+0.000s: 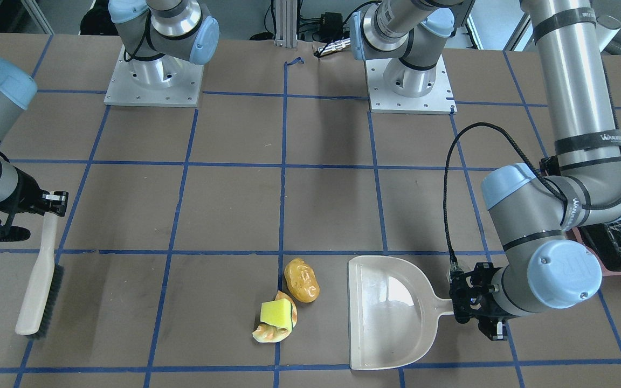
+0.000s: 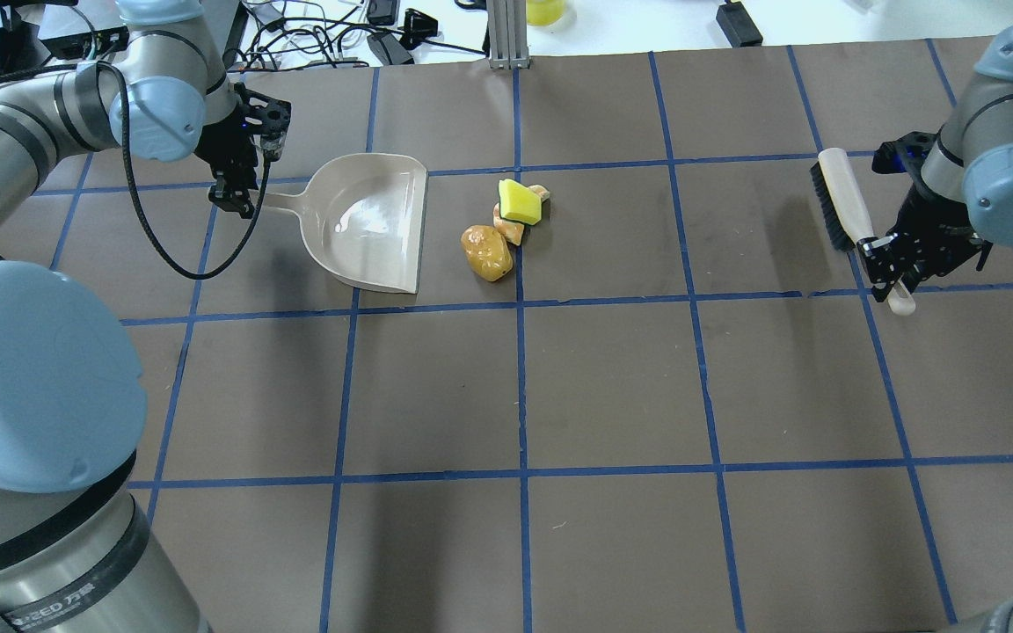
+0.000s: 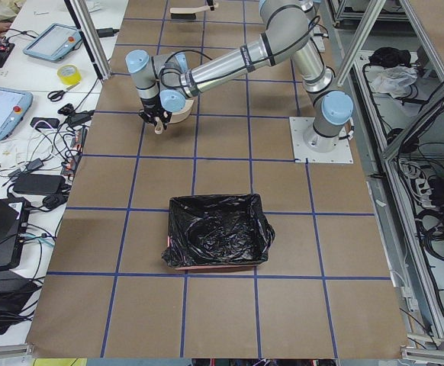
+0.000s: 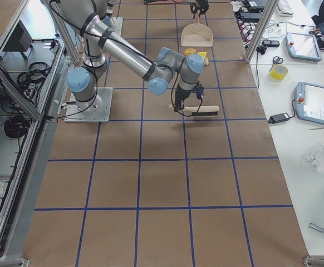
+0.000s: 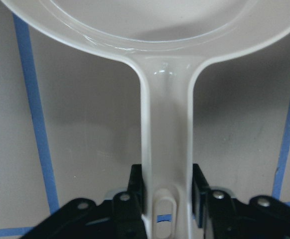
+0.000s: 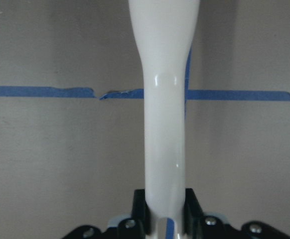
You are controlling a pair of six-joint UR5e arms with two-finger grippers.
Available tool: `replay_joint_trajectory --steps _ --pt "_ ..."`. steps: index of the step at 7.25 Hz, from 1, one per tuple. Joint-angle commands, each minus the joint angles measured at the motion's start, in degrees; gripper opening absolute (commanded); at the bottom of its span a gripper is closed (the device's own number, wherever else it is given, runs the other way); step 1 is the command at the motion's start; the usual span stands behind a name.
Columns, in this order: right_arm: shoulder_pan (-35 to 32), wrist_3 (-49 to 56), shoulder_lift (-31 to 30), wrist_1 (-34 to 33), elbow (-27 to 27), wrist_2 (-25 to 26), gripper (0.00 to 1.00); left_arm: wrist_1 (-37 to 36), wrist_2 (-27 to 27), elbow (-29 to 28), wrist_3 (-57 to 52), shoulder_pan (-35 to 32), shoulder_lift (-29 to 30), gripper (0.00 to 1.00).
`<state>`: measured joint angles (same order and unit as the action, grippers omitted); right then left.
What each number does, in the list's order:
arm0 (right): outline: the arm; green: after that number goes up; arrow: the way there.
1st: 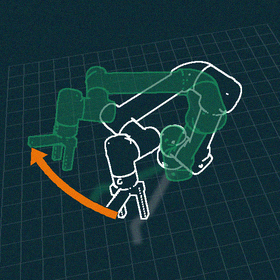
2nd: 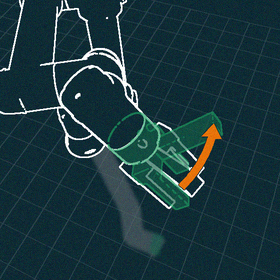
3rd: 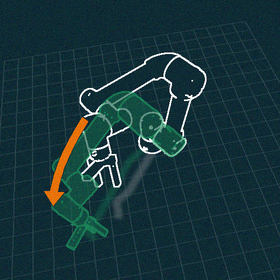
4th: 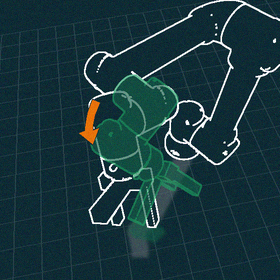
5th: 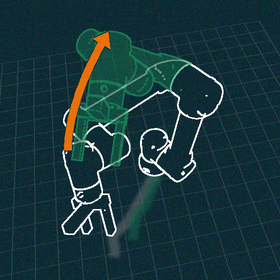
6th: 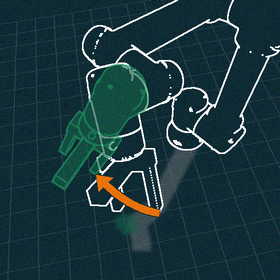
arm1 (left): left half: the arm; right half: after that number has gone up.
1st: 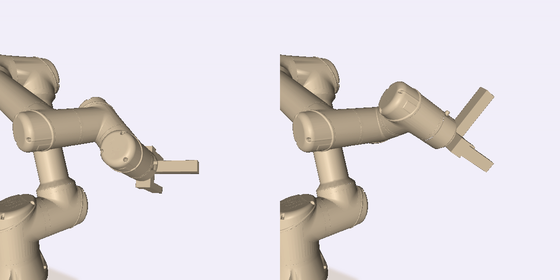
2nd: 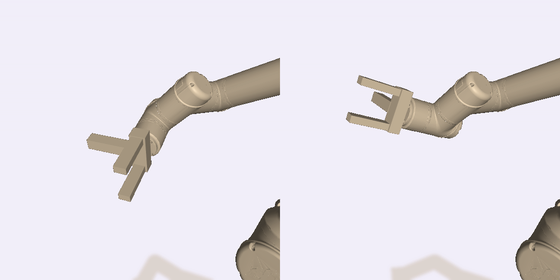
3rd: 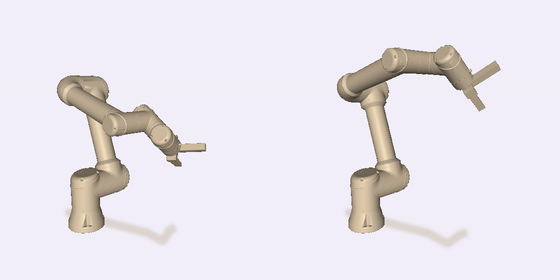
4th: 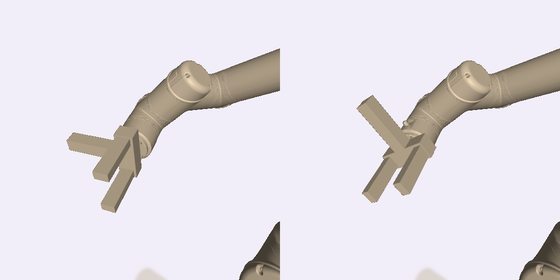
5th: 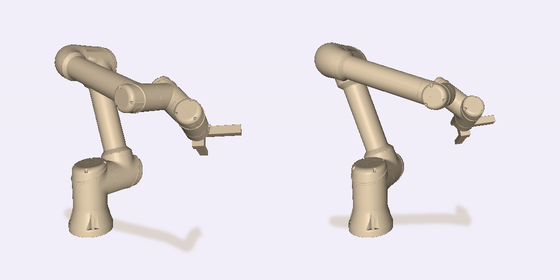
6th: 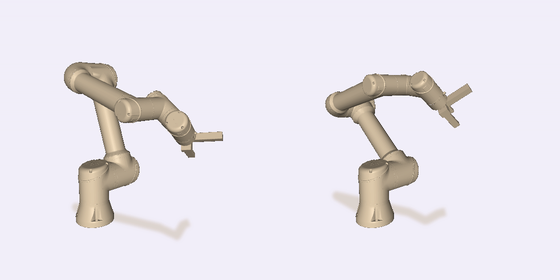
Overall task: Sweep and dump trash into bin
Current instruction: 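Carry the brush with the right gripper over behind the sponge and potato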
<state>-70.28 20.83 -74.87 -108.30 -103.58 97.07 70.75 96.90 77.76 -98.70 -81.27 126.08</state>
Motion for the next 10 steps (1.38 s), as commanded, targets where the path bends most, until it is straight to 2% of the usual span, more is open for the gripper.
replay_joint_trajectory --steps 1,4,7,8,10 --pt "-7.73 -10.93 -1.58 4.75 1.27 0.31 0.04 -0.44 -0.13 -0.07 0.09 0.14 0.13 0.15" --pt "-24.84 -32.62 -1.16 6.70 1.80 0.14 0.04 -1.41 -0.22 -0.07 0.09 0.32 0.39 0.10" --pt "-38.31 -49.60 6.21 8.98 8.11 0.04 0.04 -1.41 -0.22 -0.07 0.27 0.32 0.39 0.10" --pt "-40.61 -51.83 7.97 8.99 10.13 -0.65 0.04 -1.41 -0.22 -0.16 0.27 0.32 0.39 0.10" --pt "-41.86 -57.64 9.74 8.38 11.99 -7.21 0.04 -1.32 -0.22 -0.07 0.27 0.49 0.22 0.10"
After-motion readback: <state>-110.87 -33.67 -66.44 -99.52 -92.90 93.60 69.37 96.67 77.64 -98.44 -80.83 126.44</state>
